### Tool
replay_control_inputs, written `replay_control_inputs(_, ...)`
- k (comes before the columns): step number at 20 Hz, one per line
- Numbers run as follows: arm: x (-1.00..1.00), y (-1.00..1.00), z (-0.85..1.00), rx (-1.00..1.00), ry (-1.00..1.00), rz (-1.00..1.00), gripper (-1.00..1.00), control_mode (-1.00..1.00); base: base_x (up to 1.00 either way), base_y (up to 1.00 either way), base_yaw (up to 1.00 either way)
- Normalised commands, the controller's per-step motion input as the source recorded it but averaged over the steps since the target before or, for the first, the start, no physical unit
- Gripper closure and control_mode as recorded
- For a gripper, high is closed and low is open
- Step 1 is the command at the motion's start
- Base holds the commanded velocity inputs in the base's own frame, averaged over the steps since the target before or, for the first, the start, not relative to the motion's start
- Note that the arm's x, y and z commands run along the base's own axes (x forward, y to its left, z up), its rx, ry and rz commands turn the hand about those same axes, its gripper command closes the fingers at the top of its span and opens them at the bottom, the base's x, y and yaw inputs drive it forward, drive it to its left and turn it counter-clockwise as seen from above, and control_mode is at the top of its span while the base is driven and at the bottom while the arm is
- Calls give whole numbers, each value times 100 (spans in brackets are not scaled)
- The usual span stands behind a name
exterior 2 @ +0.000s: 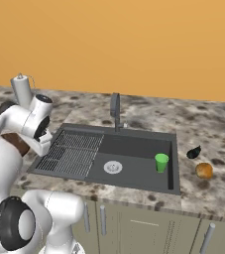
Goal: Remove the eggplant and potato from the sink. Then move the bowl and cup from the counter to the sink for washing.
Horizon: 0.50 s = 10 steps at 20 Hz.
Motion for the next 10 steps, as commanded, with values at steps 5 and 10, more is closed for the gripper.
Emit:
replay_control_inputs(5, 19, 5, -20, -2, 19, 0, -100, -100, 0, 0, 0)
replay_control_inputs(10, 14, 17, -14, -9, 6, 0, -100, -100, 0, 0, 0)
